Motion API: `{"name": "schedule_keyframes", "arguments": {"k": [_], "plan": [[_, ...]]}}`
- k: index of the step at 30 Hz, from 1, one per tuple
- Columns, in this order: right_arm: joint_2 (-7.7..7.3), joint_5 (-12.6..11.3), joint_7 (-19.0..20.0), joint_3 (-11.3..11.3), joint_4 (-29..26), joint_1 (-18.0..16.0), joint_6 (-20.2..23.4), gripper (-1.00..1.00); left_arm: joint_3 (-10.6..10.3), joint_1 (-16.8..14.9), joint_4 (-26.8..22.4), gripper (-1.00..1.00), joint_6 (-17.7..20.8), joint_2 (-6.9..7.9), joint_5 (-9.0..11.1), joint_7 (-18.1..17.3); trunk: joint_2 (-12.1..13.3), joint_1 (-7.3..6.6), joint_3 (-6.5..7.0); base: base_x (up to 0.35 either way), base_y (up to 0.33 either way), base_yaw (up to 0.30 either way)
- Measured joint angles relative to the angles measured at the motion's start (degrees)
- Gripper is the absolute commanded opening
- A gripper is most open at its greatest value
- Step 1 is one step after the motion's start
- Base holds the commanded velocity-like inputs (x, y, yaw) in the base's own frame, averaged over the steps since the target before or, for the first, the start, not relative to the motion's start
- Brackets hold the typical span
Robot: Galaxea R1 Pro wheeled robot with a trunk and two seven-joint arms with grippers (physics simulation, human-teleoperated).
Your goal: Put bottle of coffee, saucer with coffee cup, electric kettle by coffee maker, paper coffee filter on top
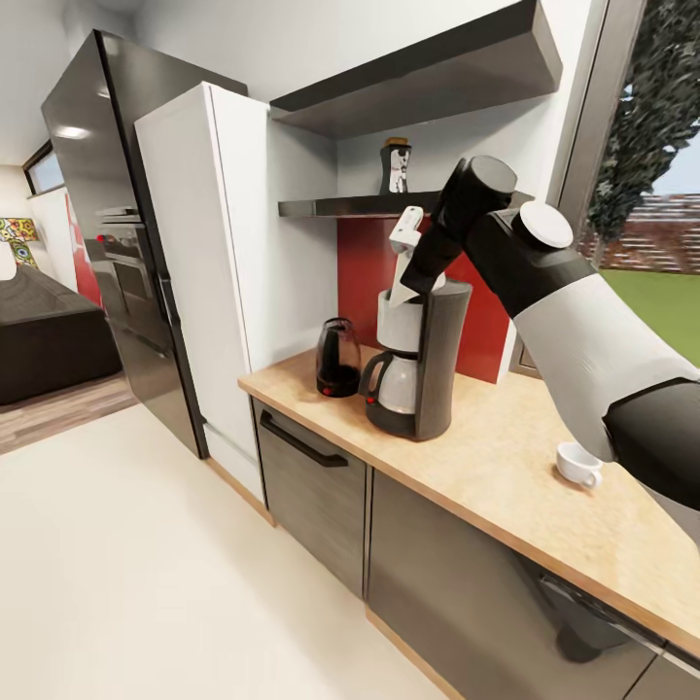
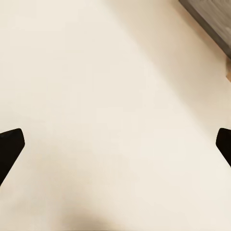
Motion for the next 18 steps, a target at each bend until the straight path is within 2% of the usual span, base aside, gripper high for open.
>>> {"name": "schedule_keyframes", "arguments": {"k": [12, 15, 18], "plan": [[0.04, 0.3, -0.4, 0.1, 0.2, 0.0, 0.0, -1.0, 0.0, 0.0, 0.0, 1.0, 0.0, 0.0, 0.0, 0.0, 0.0, 0.0, 0.0, 0.04, 0.0, 0.0], [0.11, 2.9, -0.5, 0.1, 0.2, 0.0, 0.0, -1.0, 0.0, 0.0, 0.0, 1.0, 0.0, 0.0, 0.0, 0.0, 0.0, 0.0, 0.0, 0.04, 0.0, 0.0], [0.15, 3.8, -0.5, 0.1, 0.1, 0.0, 0.0, -1.0, 0.0, 0.0, 0.0, 1.0, 0.0, 0.0, 0.0, 0.0, 0.0, 0.0, 0.0, 0.086, 0.0, 0.0]]}}
